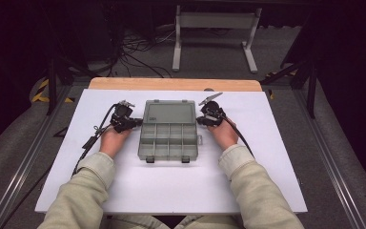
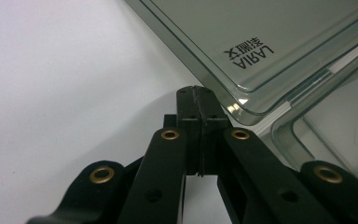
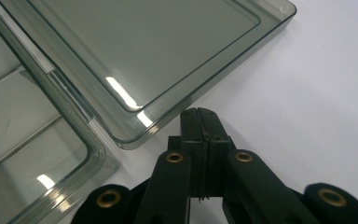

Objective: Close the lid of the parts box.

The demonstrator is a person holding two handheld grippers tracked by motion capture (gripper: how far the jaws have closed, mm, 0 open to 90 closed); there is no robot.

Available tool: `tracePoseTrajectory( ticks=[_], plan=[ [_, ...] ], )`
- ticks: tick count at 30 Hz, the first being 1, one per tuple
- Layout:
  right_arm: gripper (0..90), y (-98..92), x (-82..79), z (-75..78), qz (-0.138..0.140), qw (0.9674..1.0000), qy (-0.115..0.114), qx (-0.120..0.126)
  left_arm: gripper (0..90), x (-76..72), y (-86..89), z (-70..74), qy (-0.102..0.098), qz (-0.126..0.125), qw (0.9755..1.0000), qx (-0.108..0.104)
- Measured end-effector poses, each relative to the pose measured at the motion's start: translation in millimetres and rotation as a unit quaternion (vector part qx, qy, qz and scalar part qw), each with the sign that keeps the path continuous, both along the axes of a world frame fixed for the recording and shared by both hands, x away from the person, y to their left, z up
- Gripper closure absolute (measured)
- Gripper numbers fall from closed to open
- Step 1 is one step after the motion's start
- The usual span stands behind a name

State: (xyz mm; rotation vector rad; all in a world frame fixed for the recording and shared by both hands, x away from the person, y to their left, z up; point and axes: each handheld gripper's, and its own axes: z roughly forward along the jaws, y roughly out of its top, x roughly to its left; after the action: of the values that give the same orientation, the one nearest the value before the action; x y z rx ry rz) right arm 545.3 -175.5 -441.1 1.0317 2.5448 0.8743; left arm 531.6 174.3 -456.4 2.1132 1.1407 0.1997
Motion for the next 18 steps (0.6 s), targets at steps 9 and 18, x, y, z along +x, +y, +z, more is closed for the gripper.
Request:
tracePoseTrajectory(
  ticks=[9, 18],
  plan=[
    [90.0, -0.6, 3.2, -0.9, -0.001, 1.0000, -0.002, 0.006, 90.0, 3.9, 0.4, 0.1, 0.001, -0.001, 1.0000, 0.001],
    [90.0, 3.1, 6.6, -1.4, 0.000, 0.9999, -0.009, 0.005, 90.0, 4.7, -2.3, -0.6, -0.004, 0.003, 1.0000, 0.000]
  ],
)
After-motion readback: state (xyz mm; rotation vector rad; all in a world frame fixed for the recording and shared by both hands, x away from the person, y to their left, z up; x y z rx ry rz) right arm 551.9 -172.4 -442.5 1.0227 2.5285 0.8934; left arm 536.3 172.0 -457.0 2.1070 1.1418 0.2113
